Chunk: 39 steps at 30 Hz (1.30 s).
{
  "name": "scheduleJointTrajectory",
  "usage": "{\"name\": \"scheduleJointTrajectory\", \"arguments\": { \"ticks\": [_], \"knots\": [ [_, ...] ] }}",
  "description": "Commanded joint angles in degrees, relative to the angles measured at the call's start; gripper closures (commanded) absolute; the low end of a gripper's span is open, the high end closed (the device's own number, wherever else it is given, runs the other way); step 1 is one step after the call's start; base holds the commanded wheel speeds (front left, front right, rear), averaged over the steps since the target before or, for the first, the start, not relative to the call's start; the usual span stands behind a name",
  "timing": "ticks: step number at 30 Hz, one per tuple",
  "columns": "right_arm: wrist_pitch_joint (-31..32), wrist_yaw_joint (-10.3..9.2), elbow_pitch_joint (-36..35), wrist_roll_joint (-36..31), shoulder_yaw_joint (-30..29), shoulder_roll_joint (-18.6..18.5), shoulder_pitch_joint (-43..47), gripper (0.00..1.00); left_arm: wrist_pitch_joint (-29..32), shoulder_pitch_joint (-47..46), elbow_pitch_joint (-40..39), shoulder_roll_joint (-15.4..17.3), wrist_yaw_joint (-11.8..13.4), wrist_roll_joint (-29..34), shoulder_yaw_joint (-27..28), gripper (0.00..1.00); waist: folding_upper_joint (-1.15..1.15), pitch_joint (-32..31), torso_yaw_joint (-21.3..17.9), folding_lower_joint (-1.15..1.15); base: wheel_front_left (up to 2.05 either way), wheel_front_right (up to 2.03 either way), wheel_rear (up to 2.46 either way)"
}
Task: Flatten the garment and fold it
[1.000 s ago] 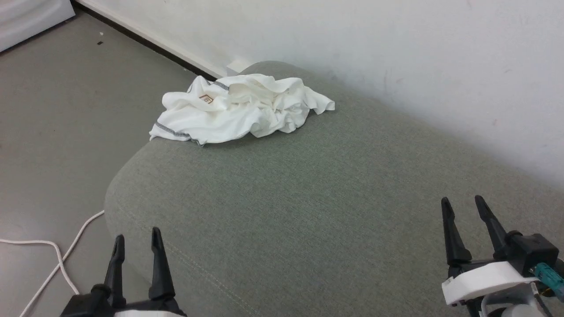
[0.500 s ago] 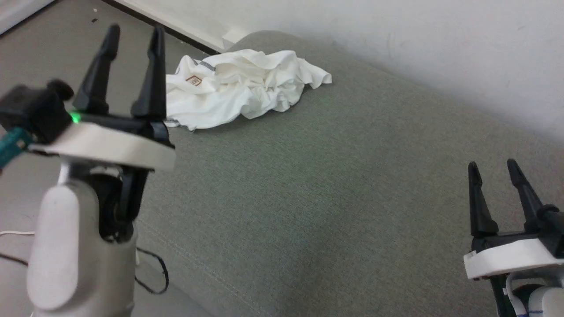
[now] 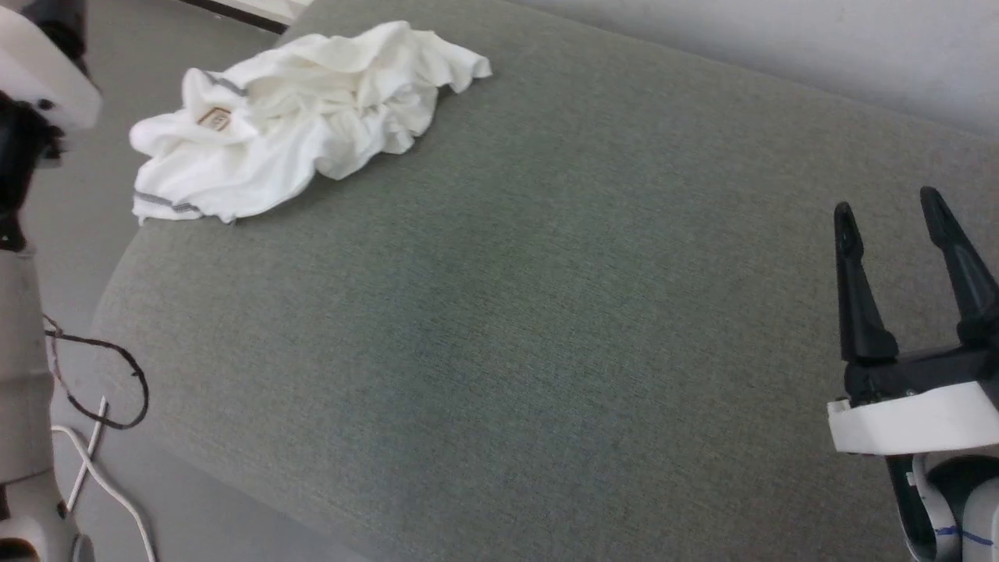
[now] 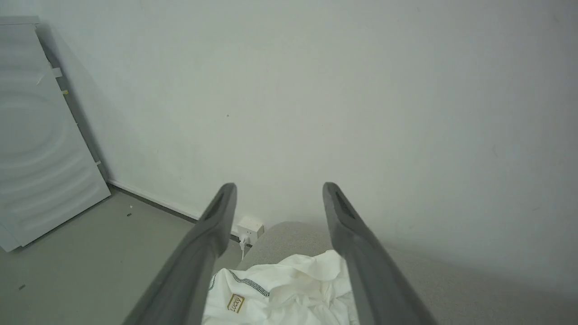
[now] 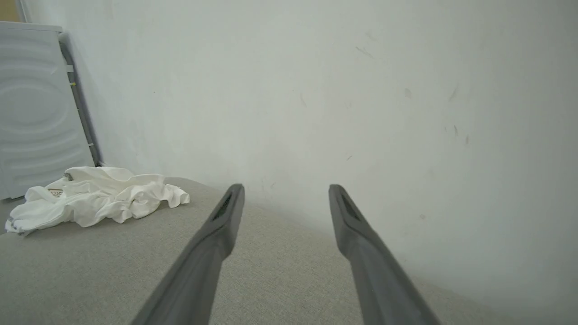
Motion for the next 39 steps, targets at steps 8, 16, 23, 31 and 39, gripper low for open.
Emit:
{"name": "scheduleJointTrajectory", "arguments": {
  "ticks": [8, 16, 23, 31, 39],
  "knots": [
    [3.17, -0.04, -7.76, -2.97, 0.46, 0.05, -2.38, 0.00, 6.46, -3.12, 7.11, 4.19, -2.41, -5.30, 0.45, 0.00, 0.00, 12.37, -10.63, -0.02, 0.00, 0.00, 0.00],
    [6.06, -0.04, -14.36, -6.19, 1.24, 0.03, -3.46, 0.00, 12.06, -0.71, 12.66, 5.72, -1.31, -6.61, -0.28, 0.00, 0.00, 17.24, -13.71, -0.02, 0.00, 0.00, 0.00],
    [8.62, -0.04, -19.42, -7.84, 1.30, -0.83, -3.59, 0.00, 12.66, 2.15, 17.17, 6.48, 1.36, -5.29, -0.57, 0.00, 0.00, 19.80, -15.72, -0.02, 0.00, 0.00, 0.00],
    [12.45, -0.04, -24.28, -8.36, 0.37, -3.20, -3.32, 0.00, 8.51, 2.16, 20.99, 5.37, 2.73, -4.60, -0.75, 0.00, 0.00, 23.38, -15.78, -0.02, 0.00, 0.00, 0.00],
    [13.89, -0.04, -25.36, -8.06, 0.18, -4.00, -3.75, 0.00, 3.64, 0.05, 25.03, 3.85, 1.40, -5.02, -1.20, 1.00, 0.00, 23.87, -14.73, -0.02, 0.00, 0.00, 0.00]
  ]
}}
